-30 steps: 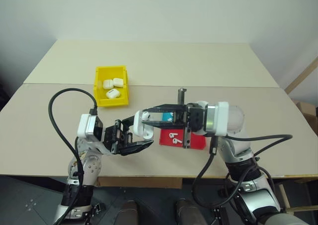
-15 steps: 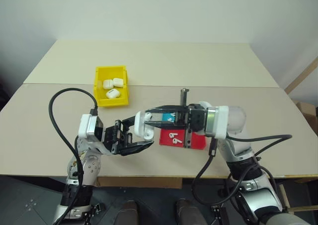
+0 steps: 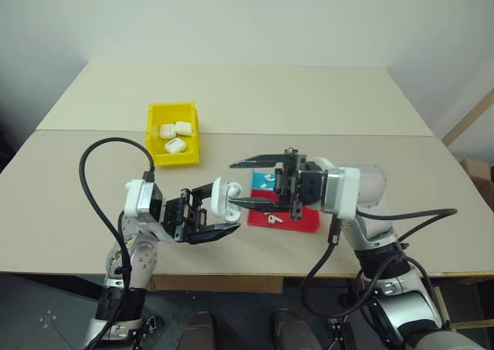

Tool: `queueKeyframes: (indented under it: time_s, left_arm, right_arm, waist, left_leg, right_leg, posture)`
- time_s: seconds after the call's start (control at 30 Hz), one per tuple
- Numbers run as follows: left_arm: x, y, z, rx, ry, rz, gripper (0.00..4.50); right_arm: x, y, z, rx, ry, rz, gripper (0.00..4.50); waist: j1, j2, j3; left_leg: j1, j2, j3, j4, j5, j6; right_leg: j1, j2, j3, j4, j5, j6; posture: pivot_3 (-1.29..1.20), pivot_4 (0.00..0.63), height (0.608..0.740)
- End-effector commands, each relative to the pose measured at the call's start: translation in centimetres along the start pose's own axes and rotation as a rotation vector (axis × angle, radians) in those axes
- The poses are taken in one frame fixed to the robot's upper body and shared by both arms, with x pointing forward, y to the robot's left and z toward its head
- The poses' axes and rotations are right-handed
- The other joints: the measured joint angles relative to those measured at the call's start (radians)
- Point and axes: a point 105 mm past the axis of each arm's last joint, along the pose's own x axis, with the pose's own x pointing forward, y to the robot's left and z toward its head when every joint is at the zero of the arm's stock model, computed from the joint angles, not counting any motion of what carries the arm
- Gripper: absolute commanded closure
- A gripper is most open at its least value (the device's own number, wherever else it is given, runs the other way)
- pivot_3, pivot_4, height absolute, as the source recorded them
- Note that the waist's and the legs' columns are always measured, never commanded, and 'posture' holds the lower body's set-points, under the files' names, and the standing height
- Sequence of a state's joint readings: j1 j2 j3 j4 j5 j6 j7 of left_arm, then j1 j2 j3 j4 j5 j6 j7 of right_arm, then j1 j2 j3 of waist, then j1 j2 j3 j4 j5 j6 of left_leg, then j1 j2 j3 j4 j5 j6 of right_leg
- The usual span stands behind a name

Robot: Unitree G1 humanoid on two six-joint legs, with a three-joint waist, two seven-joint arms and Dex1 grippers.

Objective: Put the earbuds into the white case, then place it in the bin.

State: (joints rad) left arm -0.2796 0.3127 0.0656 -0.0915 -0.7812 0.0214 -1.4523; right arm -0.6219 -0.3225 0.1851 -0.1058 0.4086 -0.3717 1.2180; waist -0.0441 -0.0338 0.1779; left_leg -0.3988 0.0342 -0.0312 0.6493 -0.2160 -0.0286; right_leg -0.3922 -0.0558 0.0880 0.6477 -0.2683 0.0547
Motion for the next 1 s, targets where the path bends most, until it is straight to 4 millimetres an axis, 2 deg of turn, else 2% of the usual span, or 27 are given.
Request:
queueKeyframes:
  time_s: [0.03, 0.2, 0.3, 0.4, 0.47, 0.6, 0.73, 0.9, 1.0]
  left_arm:
    - [0.6, 0.2, 0.9, 0.061, -0.025, -0.023, 1.73]
    - [0.6, 0.3, 0.9, 0.068, -0.026, -0.027, 1.73]
    - [0.1, 0.7, 0.8, 0.083, -0.006, -0.014, 1.73]
    - [-1.9, 1.1, 0.5, 0.130, 0.071, 0.005, 1.73]
    - [-2.9, 1.0, 0.3, 0.151, 0.113, 0.004, 1.73]
    - [-5.5, 0.4, 0.4, 0.177, 0.210, 0.033, 1.73]
    - [-6.6, -0.4, 0.5, 0.195, 0.254, 0.072, 1.73]
    - [-6.9, -1.4, 0.0, 0.218, 0.262, 0.112, 1.73]
    - [-6.5, -2.0, -0.3, 0.222, 0.252, 0.136, 1.73]
  right_arm:
    - [0.3, 0.2, -0.1, -0.014, 0.011, 0.023, 2.01]
    - [0.2, -0.1, -0.2, -0.029, 0.018, 0.024, 2.01]
    - [-0.2, -1.3, 0.5, -0.015, 0.011, -0.016, 2.01]
    - [-1.7, -3.1, 0.1, 0.067, 0.170, -0.088, 2.01]
    - [-2.5, -3.6, -0.4, 0.096, 0.281, -0.106, 2.01]
    - [-5.9, -4.1, -3.2, 0.274, 0.677, -0.055, 2.01]
    - [-8.4, -4.2, -5.0, 0.379, 0.889, 0.019, 2.01]
    - [-9.9, -4.5, -8.4, 0.443, 1.155, 0.140, 2.01]
    - [-10.1, -4.8, -9.7, 0.453, 1.246, 0.210, 2.01]
  waist:
    - [0.000, 0.000, 0.000]
    - [0.000, 0.000, 0.000]
    - [0.001, 0.000, 0.000]
    - [0.002, 0.000, 0.000]
    - [0.003, 0.000, 0.000]
    - [0.001, 0.001, 0.001]
    - [0.000, 0.001, 0.001]
    - [-0.003, 0.001, 0.001]
    - [-0.002, 0.001, 0.001]
  left_leg:
    - [0.000, 0.000, 0.000, 0.000, 0.000, 0.000]
    - [0.000, 0.000, 0.000, 0.000, 0.000, 0.000]
    - [0.000, 0.000, 0.000, 0.000, 0.000, 0.000]
    - [0.000, 0.000, 0.000, 0.000, 0.000, 0.000]
    - [0.000, 0.000, 0.000, 0.000, 0.000, 0.000]
    - [-0.001, 0.000, 0.001, -0.001, 0.000, 0.000]
    - [-0.002, 0.000, 0.002, -0.003, 0.000, 0.000]
    - [-0.003, 0.000, 0.004, -0.002, 0.000, 0.000]
    - [-0.007, 0.000, 0.004, -0.002, 0.000, 0.000]
  right_leg:
    - [0.000, 0.000, 0.000, 0.000, 0.000, 0.000]
    - [0.000, 0.000, 0.000, 0.000, 0.000, 0.000]
    - [0.000, 0.000, 0.000, 0.000, 0.000, 0.000]
    - [0.000, 0.000, 0.000, 0.000, 0.000, 0.000]
    - [0.000, 0.000, 0.000, 0.000, 0.000, 0.000]
    - [-0.003, -0.001, 0.001, 0.000, 0.000, -0.001]
    - [-0.004, -0.001, 0.001, 0.000, -0.001, -0.001]
    - [-0.007, -0.001, 0.003, 0.000, -0.001, -0.001]
    - [-0.012, -0.001, 0.003, 0.001, 0.000, -0.002]
  posture:
    - [0.00, 0.150, 0.740]
    - [0.00, 0.150, 0.740]
    - [0.00, 0.150, 0.740]
    - [0.00, 0.150, 0.740]
    - [0.00, 0.150, 0.740]
    - [0.00, 0.150, 0.740]
    - [0.00, 0.150, 0.740]
    - [0.00, 0.150, 0.740]
    - [0.00, 0.150, 0.740]
